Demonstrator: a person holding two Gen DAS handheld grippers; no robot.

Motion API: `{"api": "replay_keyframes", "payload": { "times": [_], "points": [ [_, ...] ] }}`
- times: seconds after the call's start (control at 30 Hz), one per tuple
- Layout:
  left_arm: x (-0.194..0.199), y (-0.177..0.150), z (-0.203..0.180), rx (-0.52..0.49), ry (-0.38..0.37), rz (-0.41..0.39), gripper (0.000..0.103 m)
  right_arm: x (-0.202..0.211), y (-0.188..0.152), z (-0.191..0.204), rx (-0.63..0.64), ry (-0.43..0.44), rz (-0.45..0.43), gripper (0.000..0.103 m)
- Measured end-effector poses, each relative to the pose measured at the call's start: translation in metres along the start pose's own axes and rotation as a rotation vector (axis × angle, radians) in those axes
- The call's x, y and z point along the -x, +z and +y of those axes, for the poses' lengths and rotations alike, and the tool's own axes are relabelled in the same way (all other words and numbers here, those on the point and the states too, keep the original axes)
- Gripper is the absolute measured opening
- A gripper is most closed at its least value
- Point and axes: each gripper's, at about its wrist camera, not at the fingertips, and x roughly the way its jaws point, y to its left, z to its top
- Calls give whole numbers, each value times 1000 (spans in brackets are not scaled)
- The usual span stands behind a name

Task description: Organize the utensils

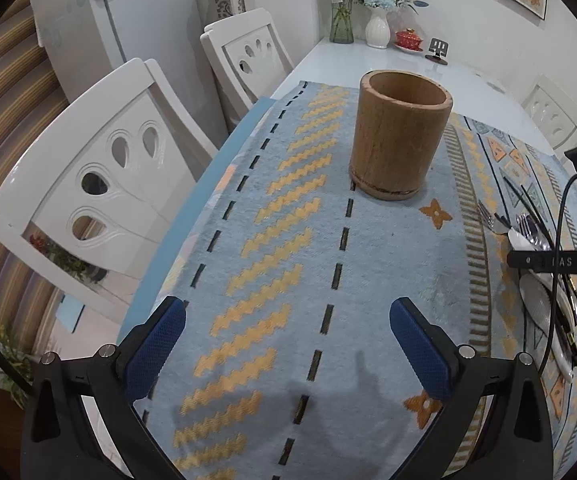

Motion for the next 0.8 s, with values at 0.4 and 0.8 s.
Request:
{"api": "replay_keyframes", "payload": {
  "times": [0.4, 0.8],
  "points": [
    [-40, 42, -24, 48, -280, -207, 102, 25, -8, 1, 13, 79, -68, 68],
    [-120, 79, -80, 34, -243, -168, 102, 12, -1, -9, 64, 123, -49, 68]
  ]
}}
